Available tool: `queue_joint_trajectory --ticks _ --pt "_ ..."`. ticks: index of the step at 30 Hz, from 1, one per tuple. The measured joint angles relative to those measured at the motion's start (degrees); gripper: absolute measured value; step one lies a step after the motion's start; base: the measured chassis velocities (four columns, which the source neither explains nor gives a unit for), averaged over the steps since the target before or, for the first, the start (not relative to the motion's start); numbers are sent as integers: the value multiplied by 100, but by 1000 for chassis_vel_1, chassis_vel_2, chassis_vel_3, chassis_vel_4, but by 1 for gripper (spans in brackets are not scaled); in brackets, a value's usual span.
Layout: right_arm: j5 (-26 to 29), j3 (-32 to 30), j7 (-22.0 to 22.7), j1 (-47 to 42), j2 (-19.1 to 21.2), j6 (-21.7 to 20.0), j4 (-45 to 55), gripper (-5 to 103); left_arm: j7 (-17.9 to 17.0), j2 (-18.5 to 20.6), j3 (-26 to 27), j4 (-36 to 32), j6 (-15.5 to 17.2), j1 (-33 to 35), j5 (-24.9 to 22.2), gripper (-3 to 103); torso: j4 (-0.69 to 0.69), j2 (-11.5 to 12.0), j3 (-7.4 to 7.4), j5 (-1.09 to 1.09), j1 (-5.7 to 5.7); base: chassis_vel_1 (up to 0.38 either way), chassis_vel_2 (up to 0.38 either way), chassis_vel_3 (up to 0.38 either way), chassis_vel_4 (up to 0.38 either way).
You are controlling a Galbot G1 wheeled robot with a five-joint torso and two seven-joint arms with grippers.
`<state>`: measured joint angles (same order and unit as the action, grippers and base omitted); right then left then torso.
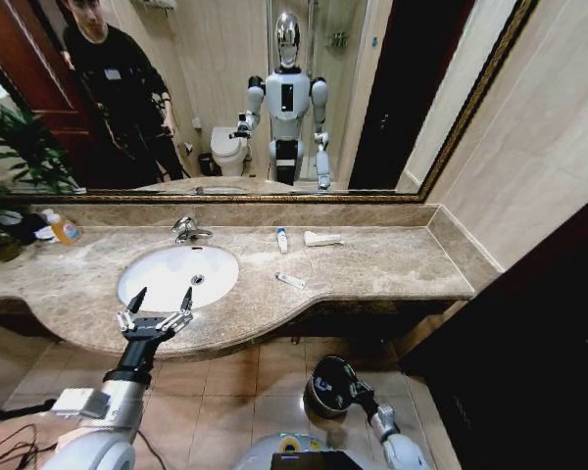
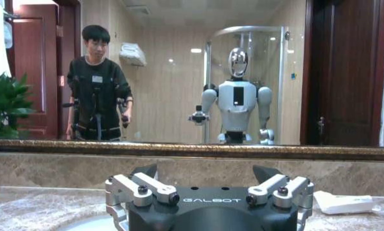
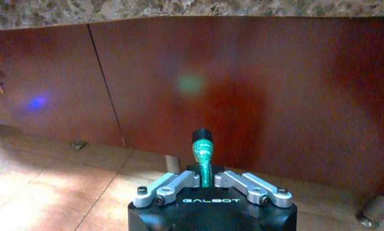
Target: Pick up the trash from the sink and place it in the trash bin.
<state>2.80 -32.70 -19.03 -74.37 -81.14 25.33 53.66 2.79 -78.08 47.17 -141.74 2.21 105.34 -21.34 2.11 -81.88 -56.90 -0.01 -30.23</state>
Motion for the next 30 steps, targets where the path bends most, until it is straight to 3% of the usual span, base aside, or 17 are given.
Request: queue_joint_trajectory --ticks 16,20,22,26,30 --pt "-31 39 -40 27 112 10 119 5 0 0 0 0 0 0 0 100 0 0 0 1 0 0 0 0 0" --pt "-137 39 -44 -14 120 83 108 27 0 0 0 0 0 0 0 100 0 0 0 0 0 0 0 0 0" --pt "-138 39 -42 -16 121 98 100 27 0 0 0 0 0 0 0 100 0 0 0 1 0 0 0 0 0" --pt "-135 39 -33 -21 142 109 132 48 0 0 0 0 0 0 0 100 0 0 0 1 0 0 0 0 0" --pt "-135 43 -29 -17 163 94 178 59 0 0 0 0 0 0 0 100 0 0 0 0 0 0 0 0 0"
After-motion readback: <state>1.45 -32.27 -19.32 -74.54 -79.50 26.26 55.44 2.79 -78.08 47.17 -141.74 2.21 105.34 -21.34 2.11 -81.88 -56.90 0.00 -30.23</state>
